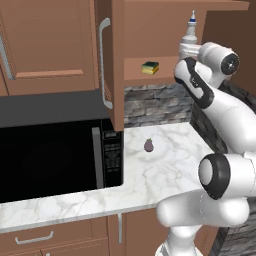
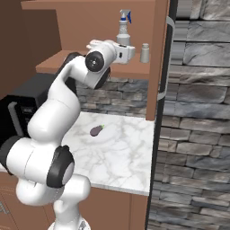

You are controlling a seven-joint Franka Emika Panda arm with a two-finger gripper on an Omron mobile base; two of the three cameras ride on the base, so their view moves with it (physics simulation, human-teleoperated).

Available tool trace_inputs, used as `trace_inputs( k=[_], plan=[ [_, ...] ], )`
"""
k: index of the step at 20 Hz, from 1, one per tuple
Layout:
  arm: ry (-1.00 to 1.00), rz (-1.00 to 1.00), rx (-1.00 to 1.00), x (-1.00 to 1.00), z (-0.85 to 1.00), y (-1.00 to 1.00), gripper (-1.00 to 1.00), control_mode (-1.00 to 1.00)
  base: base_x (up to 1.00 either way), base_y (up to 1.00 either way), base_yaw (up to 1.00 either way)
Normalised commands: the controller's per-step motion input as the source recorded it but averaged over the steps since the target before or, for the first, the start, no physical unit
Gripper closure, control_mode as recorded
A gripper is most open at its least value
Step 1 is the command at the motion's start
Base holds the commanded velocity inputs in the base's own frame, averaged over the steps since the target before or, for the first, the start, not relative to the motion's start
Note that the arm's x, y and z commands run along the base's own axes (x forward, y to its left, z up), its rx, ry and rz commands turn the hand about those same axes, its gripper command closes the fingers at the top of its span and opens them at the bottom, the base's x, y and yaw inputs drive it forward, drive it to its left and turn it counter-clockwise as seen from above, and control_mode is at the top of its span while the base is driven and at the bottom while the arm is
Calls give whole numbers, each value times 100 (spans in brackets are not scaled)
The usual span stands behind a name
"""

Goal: Pick the sponge and spray from the cabinet and place them on the counter.

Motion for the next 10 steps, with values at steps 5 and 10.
trace_inputs(
  k=[5,10],
  plan=[
    [0,0,0,28,-3,-2,-100,-100,0,0,0],
    [0,0,0,30,-1,-4,-100,-100,0,0,0]
  ],
)
